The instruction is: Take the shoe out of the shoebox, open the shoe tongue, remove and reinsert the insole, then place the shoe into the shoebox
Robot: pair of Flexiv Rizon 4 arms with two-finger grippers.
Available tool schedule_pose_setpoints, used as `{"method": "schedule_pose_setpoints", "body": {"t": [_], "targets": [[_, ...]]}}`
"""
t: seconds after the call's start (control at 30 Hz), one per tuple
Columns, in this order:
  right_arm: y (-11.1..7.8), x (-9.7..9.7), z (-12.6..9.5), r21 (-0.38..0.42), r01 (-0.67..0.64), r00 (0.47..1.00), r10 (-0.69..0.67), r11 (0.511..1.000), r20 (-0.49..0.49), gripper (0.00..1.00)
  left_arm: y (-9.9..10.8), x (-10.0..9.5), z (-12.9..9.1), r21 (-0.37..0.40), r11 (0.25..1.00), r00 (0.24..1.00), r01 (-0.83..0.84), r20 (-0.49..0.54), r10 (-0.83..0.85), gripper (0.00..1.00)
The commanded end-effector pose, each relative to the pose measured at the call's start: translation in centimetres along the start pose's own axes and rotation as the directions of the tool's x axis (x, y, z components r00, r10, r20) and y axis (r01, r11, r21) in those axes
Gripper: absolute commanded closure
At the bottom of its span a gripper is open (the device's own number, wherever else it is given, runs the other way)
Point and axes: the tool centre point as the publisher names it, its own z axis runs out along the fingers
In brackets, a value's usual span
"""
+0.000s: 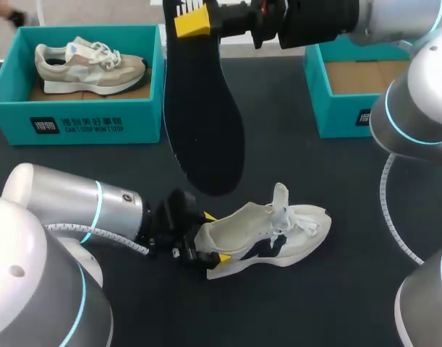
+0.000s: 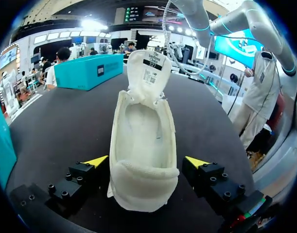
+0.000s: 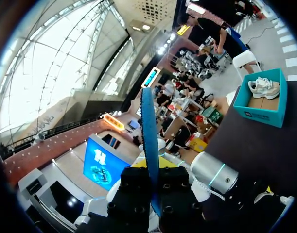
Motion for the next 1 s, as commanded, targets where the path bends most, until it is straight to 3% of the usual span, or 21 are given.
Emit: {"method": "schedule_pose_setpoints", "body": {"t": [0.03, 0.07, 0.7, 1.0], "targets": [[0.0, 0.1, 0.3, 0.000, -0.002, 1.000, 0.002, 1.000, 0.006, 1.00, -0.7, 0.1, -0.8, -0.492, 0.865, 0.990, 0.098, 0.137, -0.034, 0.00], [0.0, 0.1, 0.3, 0.000, -0.002, 1.000, 0.002, 1.000, 0.006, 1.00, -0.5, -0.3, -1.0, -0.517, 0.848, 0.988, 0.113, 0.149, -0.040, 0.00], [0.0, 0.1, 0.3, 0.000, -0.002, 1.000, 0.002, 1.000, 0.006, 1.00, -0.3, -0.6, -1.1, -0.510, 0.851, 0.987, 0.124, 0.148, -0.055, 0.00], [0.0, 0.1, 0.3, 0.000, -0.002, 1.000, 0.002, 1.000, 0.006, 1.00, -0.3, 0.9, -2.3, -0.540, 0.818, 0.975, 0.198, 0.198, -0.105, 0.00]]}}
